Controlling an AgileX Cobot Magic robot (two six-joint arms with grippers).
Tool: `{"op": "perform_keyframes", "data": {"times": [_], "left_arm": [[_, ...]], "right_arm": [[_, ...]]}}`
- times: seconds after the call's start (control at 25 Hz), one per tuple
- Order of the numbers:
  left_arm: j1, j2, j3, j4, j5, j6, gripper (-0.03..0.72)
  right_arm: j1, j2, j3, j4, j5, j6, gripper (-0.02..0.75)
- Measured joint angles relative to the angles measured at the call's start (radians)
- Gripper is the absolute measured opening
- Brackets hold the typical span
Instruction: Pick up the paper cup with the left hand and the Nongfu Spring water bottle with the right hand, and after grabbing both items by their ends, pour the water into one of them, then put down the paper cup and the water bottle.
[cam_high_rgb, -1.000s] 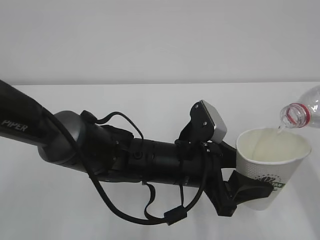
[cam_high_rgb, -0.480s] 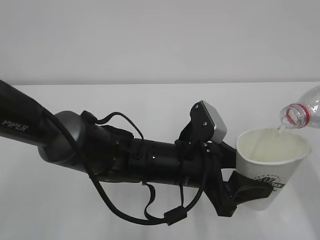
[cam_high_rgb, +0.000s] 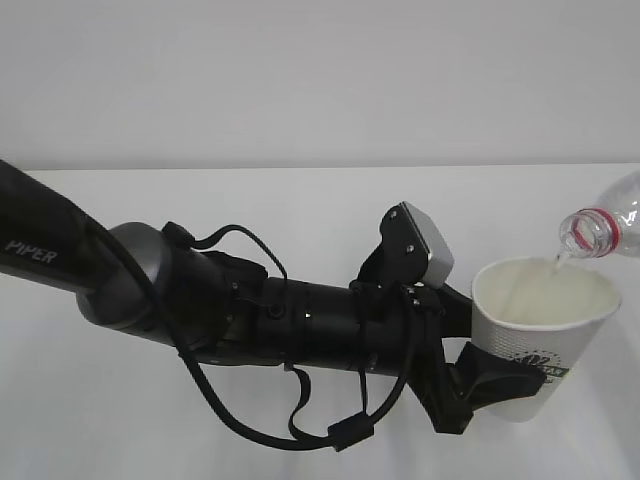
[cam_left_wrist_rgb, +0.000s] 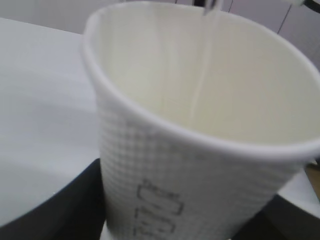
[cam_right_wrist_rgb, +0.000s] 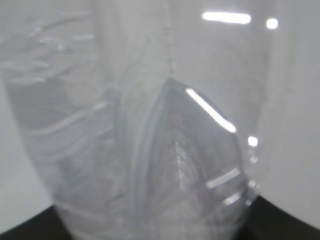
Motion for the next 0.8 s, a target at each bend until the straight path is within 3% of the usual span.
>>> {"op": "perform_keyframes", "data": {"times": [0.8], "left_arm": [[0.0,0.0,0.0,0.0,0.002,0.0,0.489]], "right_arm": [[0.0,0.0,0.0,0.0,0.0,-0.011,0.377]]}}
